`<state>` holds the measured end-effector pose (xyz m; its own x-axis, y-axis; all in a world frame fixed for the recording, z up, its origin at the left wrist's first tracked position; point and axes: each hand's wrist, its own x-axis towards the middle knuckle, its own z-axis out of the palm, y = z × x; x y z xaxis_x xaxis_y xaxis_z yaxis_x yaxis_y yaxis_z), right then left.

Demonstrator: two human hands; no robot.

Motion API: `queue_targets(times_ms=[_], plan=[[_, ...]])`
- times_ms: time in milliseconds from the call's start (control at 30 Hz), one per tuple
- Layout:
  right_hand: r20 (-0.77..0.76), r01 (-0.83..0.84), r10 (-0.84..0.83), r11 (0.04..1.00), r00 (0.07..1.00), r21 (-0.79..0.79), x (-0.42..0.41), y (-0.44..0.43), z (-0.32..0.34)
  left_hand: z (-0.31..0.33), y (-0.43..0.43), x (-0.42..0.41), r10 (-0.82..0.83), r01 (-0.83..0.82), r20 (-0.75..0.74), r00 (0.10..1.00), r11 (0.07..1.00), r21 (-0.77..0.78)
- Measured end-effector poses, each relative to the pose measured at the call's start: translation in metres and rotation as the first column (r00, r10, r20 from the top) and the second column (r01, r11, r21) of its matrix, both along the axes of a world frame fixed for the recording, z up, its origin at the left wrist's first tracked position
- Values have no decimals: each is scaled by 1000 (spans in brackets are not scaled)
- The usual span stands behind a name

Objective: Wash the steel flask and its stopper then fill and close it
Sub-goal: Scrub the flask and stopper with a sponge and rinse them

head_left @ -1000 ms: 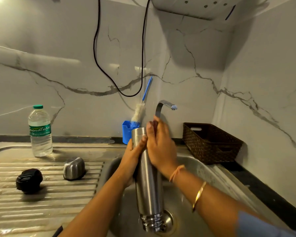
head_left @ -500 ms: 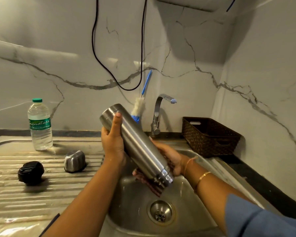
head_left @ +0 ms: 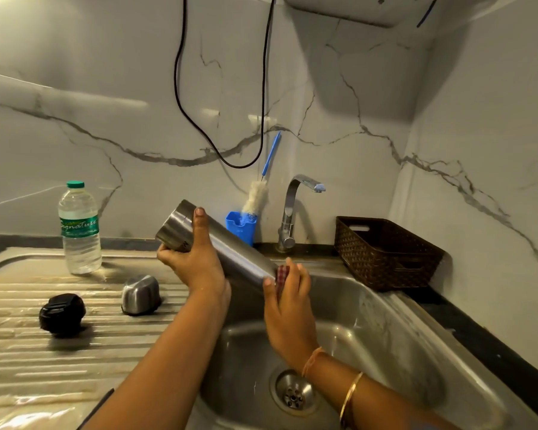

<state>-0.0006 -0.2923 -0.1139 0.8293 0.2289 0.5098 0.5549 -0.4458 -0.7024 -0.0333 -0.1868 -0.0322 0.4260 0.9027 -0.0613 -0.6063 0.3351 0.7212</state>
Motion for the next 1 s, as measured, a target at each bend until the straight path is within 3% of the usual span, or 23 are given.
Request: queue_targets(times_ms=[67, 100, 133, 167, 200, 333, 467, 533, 600, 700, 767, 800, 833, 867, 900, 967, 1000], plan=[[-233, 24, 33, 972, 972, 235, 16, -1, 13, 6, -5, -2, -87, 87, 46, 995, 996, -10], [-436, 35, 144, 925, 889, 378, 25, -5, 23, 8, -7, -2, -134, 134, 63, 989, 991, 9], [-605, 63, 283, 872, 744, 485, 34, -11, 30, 8, -10, -2, -181, 178, 72, 981, 983, 40], [-707, 93, 352, 857, 614, 507, 40, -19, 34, 8, -14, -2, -224, 218, 70, 972, 973, 82], [-741, 94, 357, 867, 569, 490, 45, -25, 34, 6, -18, -2, -259, 250, 53, 964, 959, 135], [-597, 130, 128, 920, 792, 370, 48, -26, 28, -3, -37, 4, -357, 333, 6, 934, 878, 344], [-434, 58, 127, 920, 892, 388, 35, -24, 31, -2, -35, 6, -370, 348, -34, 928, 835, 426], [-266, -78, 187, 924, 946, 375, 24, -21, 41, -6, -31, 6, -362, 362, -92, 928, 811, 460], [-133, -265, 357, 854, 925, 448, 14, -16, 59, -12, -32, 4, -348, 388, -176, 921, 776, 497], [-106, -388, 504, 767, 857, 511, 2, -17, 99, -24, -31, 3, -346, 446, -282, 895, 726, 524], [-31, -468, 506, 818, 862, 334, -4, -22, 117, -22, -31, 1, -351, 490, -342, 872, 664, 565], [67, -472, 467, 877, 882, 94, -5, -25, 122, -19, -31, 2, -330, 490, -363, 871, 635, 598], [220, -358, 412, 901, 884, -247, -5, -25, 125, -19, -31, 5, -318, 489, -373, 872, 608, 625], [375, -148, 391, 832, 841, -535, -5, -23, 125, -17, -33, 6, -293, 512, -423, 858, 571, 642], [468, 44, 406, 717, 785, -696, -6, -20, 125, -14, -37, 5, -276, 516, -446, 852, 594, 617], [510, 224, 420, 564, 751, -795, -8, -13, 128, -20, -39, 1, -160, 505, -492, 856, 470, 724], [524, 233, 415, 574, 744, -785, -9, -12, 131, -20, -39, 2, -145, 507, -499, 855, 438, 742]])
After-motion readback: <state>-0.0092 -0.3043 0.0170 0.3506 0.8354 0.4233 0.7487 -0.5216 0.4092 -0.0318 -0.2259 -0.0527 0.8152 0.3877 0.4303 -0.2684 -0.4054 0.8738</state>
